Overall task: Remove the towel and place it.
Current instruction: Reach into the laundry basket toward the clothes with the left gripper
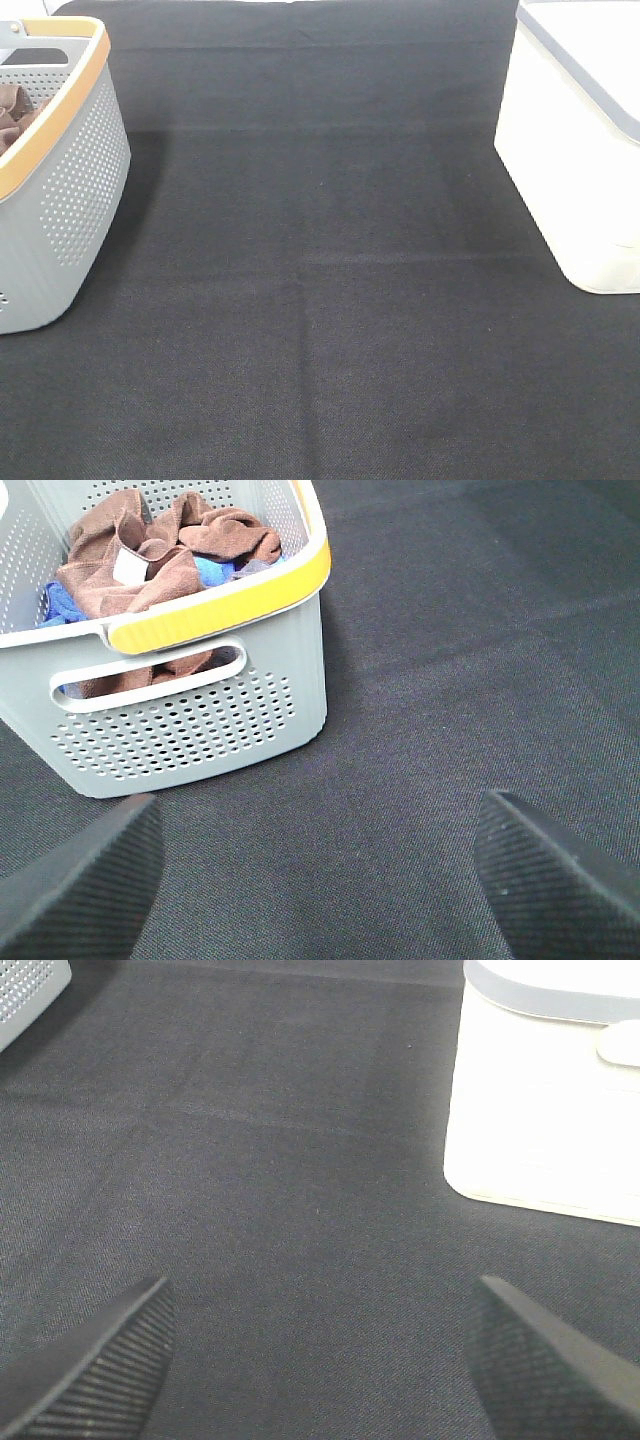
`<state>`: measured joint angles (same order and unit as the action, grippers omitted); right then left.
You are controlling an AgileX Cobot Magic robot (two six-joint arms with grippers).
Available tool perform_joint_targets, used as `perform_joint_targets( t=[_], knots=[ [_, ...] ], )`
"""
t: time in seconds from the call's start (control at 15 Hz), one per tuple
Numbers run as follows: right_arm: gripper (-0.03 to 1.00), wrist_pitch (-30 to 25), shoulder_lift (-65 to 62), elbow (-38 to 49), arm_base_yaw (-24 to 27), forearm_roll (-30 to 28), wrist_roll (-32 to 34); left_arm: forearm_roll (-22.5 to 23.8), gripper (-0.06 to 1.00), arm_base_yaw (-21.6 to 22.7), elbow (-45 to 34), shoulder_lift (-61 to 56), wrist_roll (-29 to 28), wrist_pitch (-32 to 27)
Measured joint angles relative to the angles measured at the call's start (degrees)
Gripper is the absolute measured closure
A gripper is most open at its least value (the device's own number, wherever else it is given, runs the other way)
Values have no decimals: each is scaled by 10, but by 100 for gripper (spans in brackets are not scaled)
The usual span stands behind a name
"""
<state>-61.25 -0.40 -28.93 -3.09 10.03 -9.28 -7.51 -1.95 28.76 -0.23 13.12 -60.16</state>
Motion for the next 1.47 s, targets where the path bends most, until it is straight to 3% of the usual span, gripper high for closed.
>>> perform_joint_targets(
  t=[1.47],
  knots=[
    [21, 0, 0, 0, 0, 0, 0, 0, 13, 0, 0, 0, 0, 0]
  ],
)
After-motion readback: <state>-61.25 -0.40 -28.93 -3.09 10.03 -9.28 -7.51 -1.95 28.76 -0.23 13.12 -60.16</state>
